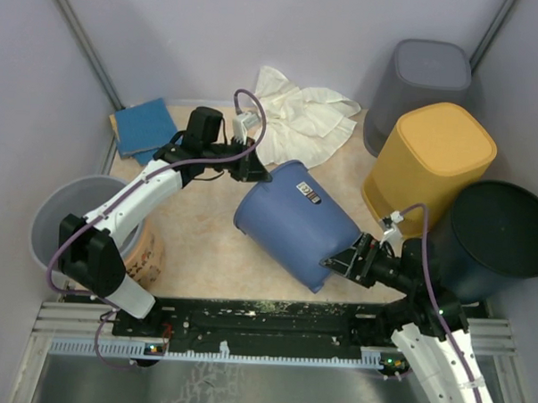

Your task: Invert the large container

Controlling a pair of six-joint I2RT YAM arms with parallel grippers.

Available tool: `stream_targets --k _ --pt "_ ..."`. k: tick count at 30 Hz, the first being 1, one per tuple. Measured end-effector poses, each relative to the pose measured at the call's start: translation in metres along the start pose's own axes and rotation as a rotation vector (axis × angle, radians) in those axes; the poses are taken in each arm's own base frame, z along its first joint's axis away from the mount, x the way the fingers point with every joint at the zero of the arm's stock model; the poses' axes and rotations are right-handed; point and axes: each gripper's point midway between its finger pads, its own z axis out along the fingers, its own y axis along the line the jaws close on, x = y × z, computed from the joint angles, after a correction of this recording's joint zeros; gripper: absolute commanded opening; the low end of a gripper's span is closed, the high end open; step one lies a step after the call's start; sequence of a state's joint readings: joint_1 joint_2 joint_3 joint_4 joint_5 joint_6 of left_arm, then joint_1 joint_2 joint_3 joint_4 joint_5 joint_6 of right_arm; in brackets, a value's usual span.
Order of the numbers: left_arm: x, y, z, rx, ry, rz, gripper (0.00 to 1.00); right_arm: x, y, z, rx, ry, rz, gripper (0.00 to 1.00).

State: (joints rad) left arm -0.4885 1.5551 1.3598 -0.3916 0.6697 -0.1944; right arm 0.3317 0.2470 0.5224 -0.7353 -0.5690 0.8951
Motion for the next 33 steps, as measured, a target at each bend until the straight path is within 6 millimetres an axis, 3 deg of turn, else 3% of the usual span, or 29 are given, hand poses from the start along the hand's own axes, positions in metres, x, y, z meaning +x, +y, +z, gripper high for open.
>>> stream_targets --k 15,19,24,29,33 --pt "-0.006 0.011 0.010 0.001 -0.027 0.008 0.00 -0.006 0.007 0.007 -0.030 0.010 -0.006 0.88" --pt "-0.015 0.022 0.012 -0.026 -0.060 0.011 0.00 -0.020 0.027 0.005 -0.029 0.017 -0.022 0.88" --pt "-0.031 0.039 0.016 -0.072 -0.124 0.008 0.00 -0.043 0.069 -0.002 -0.106 -0.012 -0.089 0.88" --pt "-0.050 0.060 0.035 -0.104 -0.180 -0.019 0.00 -0.061 0.102 0.000 -0.237 -0.049 -0.126 0.88" --pt "-0.058 0.058 0.046 -0.092 -0.193 -0.060 0.00 -0.080 0.117 0.009 -0.335 -0.124 -0.173 0.87"
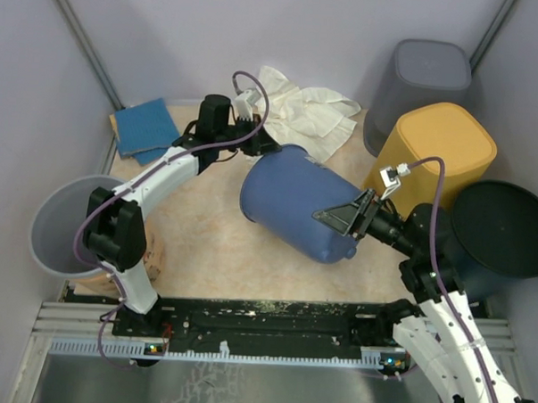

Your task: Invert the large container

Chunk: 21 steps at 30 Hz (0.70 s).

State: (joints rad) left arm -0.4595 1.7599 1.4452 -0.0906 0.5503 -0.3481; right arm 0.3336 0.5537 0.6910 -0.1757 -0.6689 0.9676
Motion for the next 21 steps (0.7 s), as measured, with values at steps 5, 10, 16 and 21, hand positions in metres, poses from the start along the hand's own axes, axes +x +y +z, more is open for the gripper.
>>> stream_targets --k 5,10,16,21 --pt "-0.003 -0.002 0.019 0.026 0.001 -0.034 0.00 -0.012 -0.004 0.021 -0.029 -0.029 -0.012 0.87" --pt "-0.005 0.006 0.029 0.029 -0.007 -0.045 0.00 -0.025 0.000 0.026 -0.024 -0.076 -0.069 0.87" --pt "-0.005 0.021 0.023 0.028 -0.030 -0.047 0.00 -0.048 0.004 0.014 0.101 -0.134 -0.181 0.88" --pt "0.009 0.046 0.017 -0.017 -0.004 -0.081 0.00 -0.068 0.011 -0.013 0.222 -0.224 -0.289 0.88"
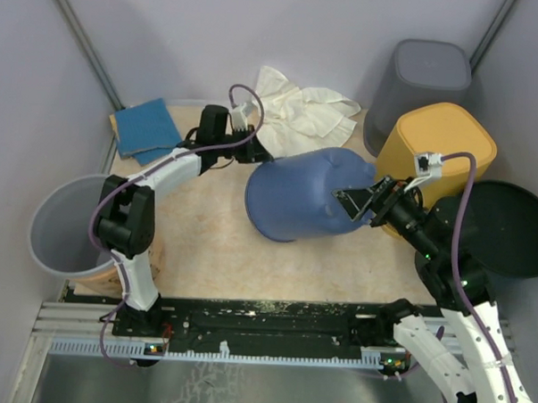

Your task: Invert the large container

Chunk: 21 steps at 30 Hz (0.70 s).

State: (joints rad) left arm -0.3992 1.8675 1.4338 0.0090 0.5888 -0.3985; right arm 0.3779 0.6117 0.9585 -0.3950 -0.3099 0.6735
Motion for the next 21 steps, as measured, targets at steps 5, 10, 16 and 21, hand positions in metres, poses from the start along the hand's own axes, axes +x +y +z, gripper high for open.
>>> stream_targets --k 5,10,16,21 --pt "0.083 0.048 0.010 -0.097 0.218 -0.125 0.00 -0.005 -0.017 -0.017 0.134 -0.016 -0.047 0.88" --pt "0.132 0.069 0.006 -0.154 0.352 -0.202 0.00 0.008 -0.038 -0.024 0.230 0.034 -0.049 0.88" --pt "0.130 0.070 0.005 -0.153 0.348 -0.201 0.00 0.012 -0.041 -0.028 0.254 0.066 -0.070 0.88" --pt "0.129 0.069 0.005 -0.153 0.346 -0.205 0.01 0.007 -0.037 -0.029 0.252 0.074 -0.097 0.88"
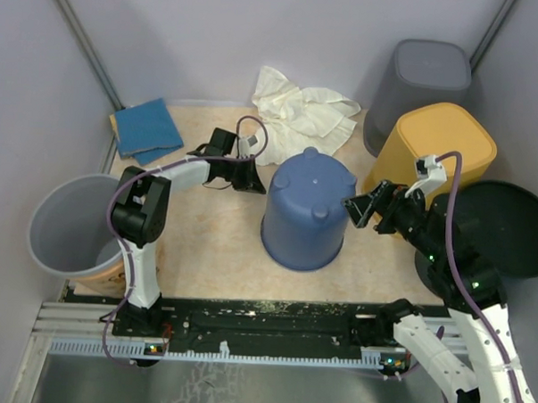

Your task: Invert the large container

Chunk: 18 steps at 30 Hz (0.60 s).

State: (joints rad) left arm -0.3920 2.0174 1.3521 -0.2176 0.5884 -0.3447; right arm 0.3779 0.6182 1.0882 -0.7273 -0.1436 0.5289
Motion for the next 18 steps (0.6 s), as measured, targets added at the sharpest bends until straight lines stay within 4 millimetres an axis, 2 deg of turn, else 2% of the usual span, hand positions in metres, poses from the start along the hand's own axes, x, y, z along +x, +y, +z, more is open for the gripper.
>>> stream_targets --k 2,5,9,12,15,18 --pt "-0.001 -0.002 -0.002 0.001 -0.005 -0.001 0.10 0.001 0.001 0.000 -0.002 0.014 -0.014 0.88" --pt "-0.005 -0.005 -0.008 -0.014 -0.019 -0.006 0.30 0.004 -0.002 -0.001 0.013 0.050 -0.037 0.88" --pt "-0.023 -0.012 -0.034 -0.081 -0.078 0.011 0.49 0.009 -0.009 -0.004 0.055 0.095 -0.071 0.88" --pt "-0.046 -0.028 -0.073 -0.132 -0.180 0.064 0.53 0.011 -0.014 -0.008 0.079 0.107 -0.101 0.88" --pt "-0.067 -0.059 -0.126 -0.147 -0.308 0.140 0.54 0.021 -0.019 -0.014 0.083 0.150 -0.144 0.88" --pt "-0.070 -0.092 -0.178 -0.132 -0.415 0.220 0.54 0.039 -0.029 -0.018 0.096 0.227 -0.183 0.89"
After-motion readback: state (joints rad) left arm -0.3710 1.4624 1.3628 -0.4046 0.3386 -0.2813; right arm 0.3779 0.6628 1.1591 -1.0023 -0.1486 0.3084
